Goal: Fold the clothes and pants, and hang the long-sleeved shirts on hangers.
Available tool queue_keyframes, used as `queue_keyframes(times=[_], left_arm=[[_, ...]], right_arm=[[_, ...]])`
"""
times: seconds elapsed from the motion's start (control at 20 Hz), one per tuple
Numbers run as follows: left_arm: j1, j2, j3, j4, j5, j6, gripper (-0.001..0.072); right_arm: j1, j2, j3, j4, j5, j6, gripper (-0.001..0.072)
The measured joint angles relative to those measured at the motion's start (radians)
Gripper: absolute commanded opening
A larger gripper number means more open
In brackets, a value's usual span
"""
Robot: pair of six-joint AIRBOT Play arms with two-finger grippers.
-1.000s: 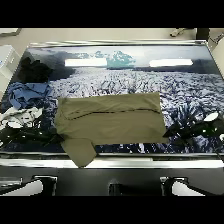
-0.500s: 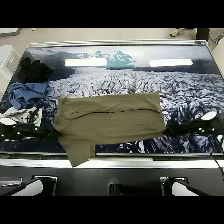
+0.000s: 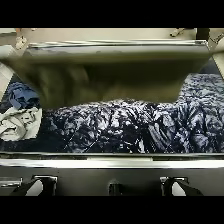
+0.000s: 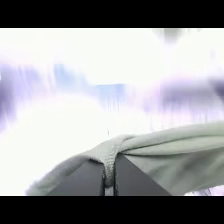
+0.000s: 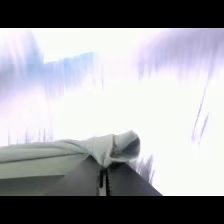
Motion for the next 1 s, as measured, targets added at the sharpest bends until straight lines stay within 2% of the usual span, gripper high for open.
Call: queue_keyframes(times=[0.1, 0.25, 0.45, 0.65, 0.75, 0.8, 1.0], left_arm=[[0.001, 0.060, 0.175, 0.026, 0.039, -0.008, 0.0020], [0.001, 0.162, 0.306, 0.056, 0.071, -0.056, 0.0019], [0.001, 0.248, 0.366, 0.116, 0.143, -0.146, 0.0019], [0.001, 0.260, 0.384, 0.151, 0.164, -0.190, 0.0019], [0.000, 0.230, 0.385, 0.161, 0.105, -0.209, 0.0019], [0.000, 0.204, 0.375, 0.163, 0.047, -0.226, 0.0019], [-0.016, 0.069, 0.187, 0.168, -0.196, -0.261, 0.0019]], right_arm=[[0.000, 0.069, 0.146, -0.041, -0.004, 0.018, 0.0039], [-0.001, 0.182, 0.245, -0.107, 0.043, 0.063, 0.0039], [-0.001, 0.281, 0.288, -0.181, 0.051, 0.141, 0.0038], [-0.001, 0.298, 0.299, -0.211, 0.026, 0.192, 0.0038], [-0.001, 0.270, 0.302, -0.217, 0.056, 0.210, 0.0039], [-0.001, 0.242, 0.300, -0.219, 0.114, 0.217, 0.0039], [0.002, 0.060, 0.173, -0.212, 0.462, 0.228, 0.0037]])
